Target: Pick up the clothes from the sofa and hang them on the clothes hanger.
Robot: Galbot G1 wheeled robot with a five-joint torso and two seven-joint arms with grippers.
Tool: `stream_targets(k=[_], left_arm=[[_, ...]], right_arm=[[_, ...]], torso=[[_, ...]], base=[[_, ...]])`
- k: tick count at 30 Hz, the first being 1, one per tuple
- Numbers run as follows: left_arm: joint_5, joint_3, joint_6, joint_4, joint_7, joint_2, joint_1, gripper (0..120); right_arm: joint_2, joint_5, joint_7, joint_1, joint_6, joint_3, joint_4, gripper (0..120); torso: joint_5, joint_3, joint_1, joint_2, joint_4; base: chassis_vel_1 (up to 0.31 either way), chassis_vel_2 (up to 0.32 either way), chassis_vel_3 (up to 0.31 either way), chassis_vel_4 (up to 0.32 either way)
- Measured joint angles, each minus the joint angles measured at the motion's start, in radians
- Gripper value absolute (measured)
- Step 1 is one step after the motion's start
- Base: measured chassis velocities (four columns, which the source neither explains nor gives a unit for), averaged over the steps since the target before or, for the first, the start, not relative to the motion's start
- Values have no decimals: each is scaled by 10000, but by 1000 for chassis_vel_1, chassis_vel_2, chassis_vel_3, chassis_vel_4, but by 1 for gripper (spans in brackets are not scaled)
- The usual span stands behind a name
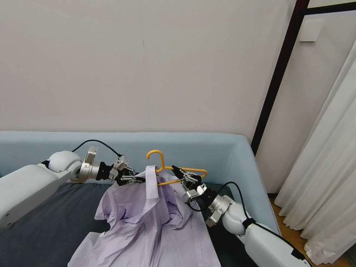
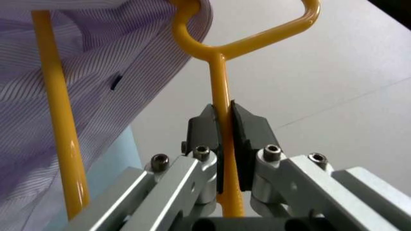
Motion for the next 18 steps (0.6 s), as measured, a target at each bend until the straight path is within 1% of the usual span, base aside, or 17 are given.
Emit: stream_targets(k=[1,2,4,6,7,8,9,12,13,15,16,18], left_arm=[[1,-28,-31,-15,-26,25,17,7],[1,-28,-31,-15,-26,25,17,7],[6,-82,-67,-22,-132,93,51,7],[7,-152,-87,-62,-149,134,98,7],[7,-182,-95,-80,-159,155,125,7],[7,-182,-95,-80,-159,155,125,7],[7,-198,-105,-88,-170,168,144,7],[73,-357,-188,-81,-215,150,254,7],[73,-357,-188,-81,-215,150,254,7],[107,-437,-229,-84,-227,143,299,7],[107,-437,-229,-84,-227,143,299,7],[195,-452,-272,-144,-227,163,324,7]], right_arm=[[-37,225,-5,-23,-105,-85,79,8],[-37,225,-5,-23,-105,-85,79,8],[-151,877,-15,-84,-354,-269,322,18],[-257,1436,-25,-164,-536,-419,610,24],[-355,1769,-48,-230,-642,-483,857,31],[-355,1769,-48,-230,-642,-483,857,31],[-452,2050,-99,-309,-708,-513,1081,34],[-971,3269,-918,-743,-772,-495,1820,49],[-971,3269,-918,-743,-772,-495,1820,49],[-1459,4142,-1664,-1311,-501,-293,2130,57],[-1459,4142,-1664,-1311,-501,-293,2130,57],[-1812,5115,-2469,-2161,-191,9,2093,68]], torso=[[1,0,-1,0,0],[1,0,-1,0,0],[-1,-1,0,0,0],[1,0,0,0,0],[1,0,0,0,1],[1,0,0,0,1],[0,-1,-1,0,1],[0,-1,0,1,3],[0,-1,0,1,3],[0,-1,0,2,0],[0,-1,0,2,0],[1,-1,-1,2,-6]], base=[[0,0,0,0],[0,0,0,0],[0,0,0,0],[0,0,0,0],[0,0,0,0],[0,0,0,0],[0,0,0,0],[0,0,0,0],[0,0,0,0],[0,0,0,0],[0,0,0,0],[0,0,0,0]])
